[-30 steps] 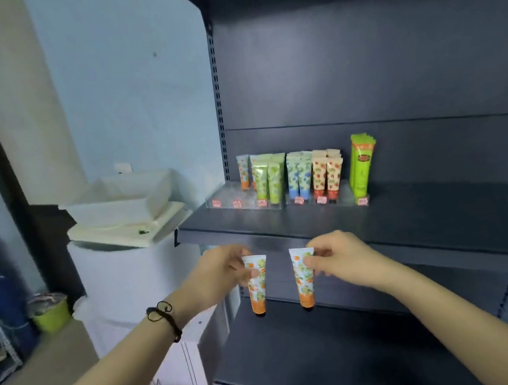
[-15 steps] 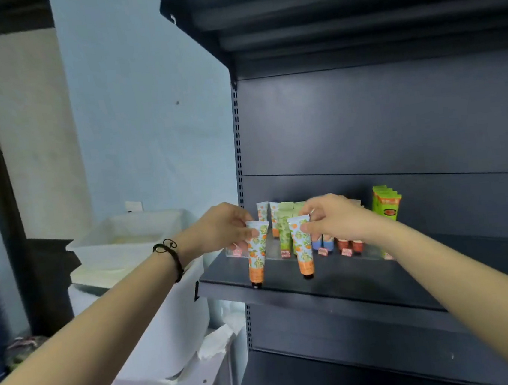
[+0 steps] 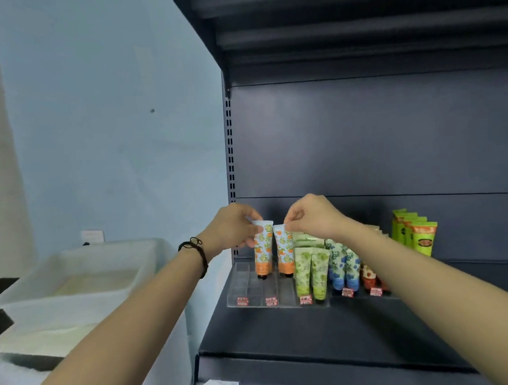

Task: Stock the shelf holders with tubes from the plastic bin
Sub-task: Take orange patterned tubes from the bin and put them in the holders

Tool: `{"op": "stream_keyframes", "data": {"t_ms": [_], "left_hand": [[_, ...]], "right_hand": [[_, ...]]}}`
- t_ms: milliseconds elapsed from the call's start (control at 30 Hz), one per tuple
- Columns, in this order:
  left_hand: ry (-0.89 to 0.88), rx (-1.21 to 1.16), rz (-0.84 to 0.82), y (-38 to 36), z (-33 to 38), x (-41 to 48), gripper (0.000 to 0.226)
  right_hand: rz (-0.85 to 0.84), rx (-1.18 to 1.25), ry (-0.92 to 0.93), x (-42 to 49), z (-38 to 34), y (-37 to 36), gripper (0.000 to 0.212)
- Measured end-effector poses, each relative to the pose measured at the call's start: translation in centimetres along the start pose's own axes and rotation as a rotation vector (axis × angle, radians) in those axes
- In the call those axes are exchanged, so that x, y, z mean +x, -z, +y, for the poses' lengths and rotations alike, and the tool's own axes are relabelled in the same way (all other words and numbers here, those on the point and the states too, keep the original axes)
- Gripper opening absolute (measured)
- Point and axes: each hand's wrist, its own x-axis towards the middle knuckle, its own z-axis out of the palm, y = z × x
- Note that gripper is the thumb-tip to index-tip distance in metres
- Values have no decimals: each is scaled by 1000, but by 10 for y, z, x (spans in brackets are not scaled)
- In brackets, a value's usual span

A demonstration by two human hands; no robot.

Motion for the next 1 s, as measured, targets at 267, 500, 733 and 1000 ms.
{"op": "stream_keyframes", "data": {"t_ms": [267, 500, 733, 1000], "left_hand": [[-28, -87, 17, -22, -49, 47, 15], [-6, -107, 16, -42, -74, 71, 11], [32, -103, -36, -50, -83, 77, 10], [33, -67, -33, -48, -80, 75, 9]], "right_hand": [[66, -32, -95, 41, 28, -39, 12], [44, -106, -120, 58, 44, -59, 13], [31, -139, -148, 64, 50, -66, 14], [-56, -148, -220, 67, 52, -59, 12]]}}
